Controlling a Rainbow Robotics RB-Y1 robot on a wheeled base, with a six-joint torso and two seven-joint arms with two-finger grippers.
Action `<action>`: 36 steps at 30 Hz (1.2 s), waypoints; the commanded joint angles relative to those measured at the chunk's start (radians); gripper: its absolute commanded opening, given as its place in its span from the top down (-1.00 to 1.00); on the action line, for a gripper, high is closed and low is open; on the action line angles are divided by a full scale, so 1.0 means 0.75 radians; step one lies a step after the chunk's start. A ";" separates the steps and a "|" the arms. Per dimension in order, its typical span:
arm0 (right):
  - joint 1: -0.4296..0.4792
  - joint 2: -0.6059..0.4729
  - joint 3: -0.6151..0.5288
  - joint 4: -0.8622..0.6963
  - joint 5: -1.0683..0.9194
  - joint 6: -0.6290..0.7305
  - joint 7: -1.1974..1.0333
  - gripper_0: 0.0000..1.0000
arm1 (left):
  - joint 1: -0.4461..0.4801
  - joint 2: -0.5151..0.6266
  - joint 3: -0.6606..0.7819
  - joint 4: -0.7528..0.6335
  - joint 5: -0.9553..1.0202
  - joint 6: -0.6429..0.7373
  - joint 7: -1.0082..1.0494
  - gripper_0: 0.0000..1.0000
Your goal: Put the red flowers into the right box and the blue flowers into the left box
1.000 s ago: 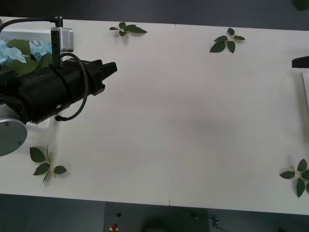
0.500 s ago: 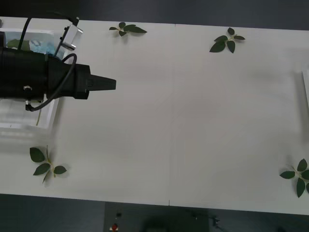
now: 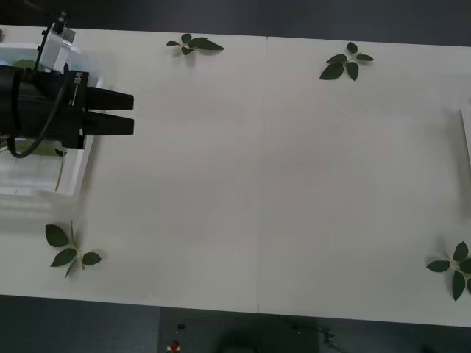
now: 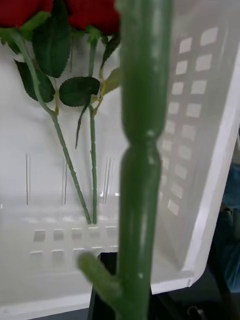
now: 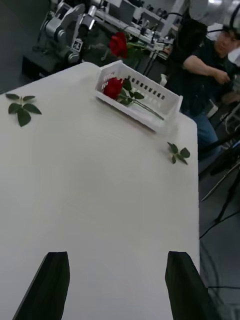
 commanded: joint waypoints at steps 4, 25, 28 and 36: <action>-0.023 -0.065 -0.024 0.006 0.012 -0.015 -0.044 0.01 | -0.025 0.127 -0.102 -0.039 0.214 -0.080 -0.086 -0.10; -0.023 -0.065 -0.090 0.006 -0.194 0.083 -0.040 -1.00 | 0.009 0.078 -0.227 -0.272 0.169 -0.471 -0.086 -0.10; -0.023 -0.059 -0.104 0.006 -0.421 0.165 -0.032 -1.00 | 0.009 0.076 -0.235 -0.275 0.169 -0.483 -0.086 -0.10; -0.023 0.096 -0.133 -0.107 -0.908 0.222 0.220 -1.00 | 0.011 0.076 -0.239 -0.272 0.160 -0.485 -0.086 -0.10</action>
